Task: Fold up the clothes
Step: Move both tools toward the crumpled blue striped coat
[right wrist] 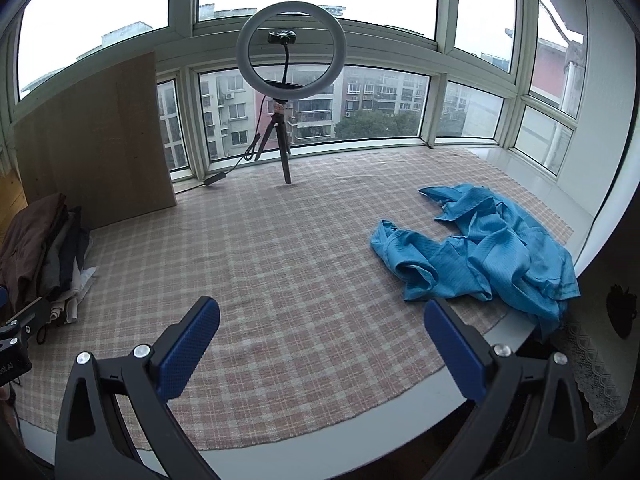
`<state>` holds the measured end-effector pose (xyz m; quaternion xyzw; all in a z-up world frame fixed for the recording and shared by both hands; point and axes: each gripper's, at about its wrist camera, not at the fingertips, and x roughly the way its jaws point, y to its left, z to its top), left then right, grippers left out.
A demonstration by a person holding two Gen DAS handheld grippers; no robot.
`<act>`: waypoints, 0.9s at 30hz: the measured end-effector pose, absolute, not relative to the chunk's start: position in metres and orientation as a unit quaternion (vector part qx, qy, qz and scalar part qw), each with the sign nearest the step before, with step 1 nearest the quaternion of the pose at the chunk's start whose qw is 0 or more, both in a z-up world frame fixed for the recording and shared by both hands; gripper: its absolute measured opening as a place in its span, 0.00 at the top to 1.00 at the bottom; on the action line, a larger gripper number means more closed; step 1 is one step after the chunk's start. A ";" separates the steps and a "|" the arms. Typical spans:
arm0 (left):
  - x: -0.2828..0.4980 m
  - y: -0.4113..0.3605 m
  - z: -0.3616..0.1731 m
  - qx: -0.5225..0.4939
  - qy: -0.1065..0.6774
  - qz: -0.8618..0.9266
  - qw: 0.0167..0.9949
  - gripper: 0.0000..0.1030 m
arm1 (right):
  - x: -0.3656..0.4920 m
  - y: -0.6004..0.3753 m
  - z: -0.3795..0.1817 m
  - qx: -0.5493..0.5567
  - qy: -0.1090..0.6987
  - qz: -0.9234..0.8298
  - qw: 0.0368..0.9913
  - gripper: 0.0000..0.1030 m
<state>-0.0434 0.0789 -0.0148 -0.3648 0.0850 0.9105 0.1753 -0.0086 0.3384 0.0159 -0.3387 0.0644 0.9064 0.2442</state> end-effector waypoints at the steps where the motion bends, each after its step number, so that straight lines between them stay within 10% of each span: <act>1: -0.044 0.084 -0.015 -0.364 0.088 0.909 0.185 0.01 | -0.005 0.342 0.016 -0.338 0.066 0.903 0.255 0.00; 27: -0.071 0.187 -0.007 -0.358 0.127 0.882 0.280 0.01 | 0.077 0.555 0.009 -0.288 0.181 0.867 0.365 0.00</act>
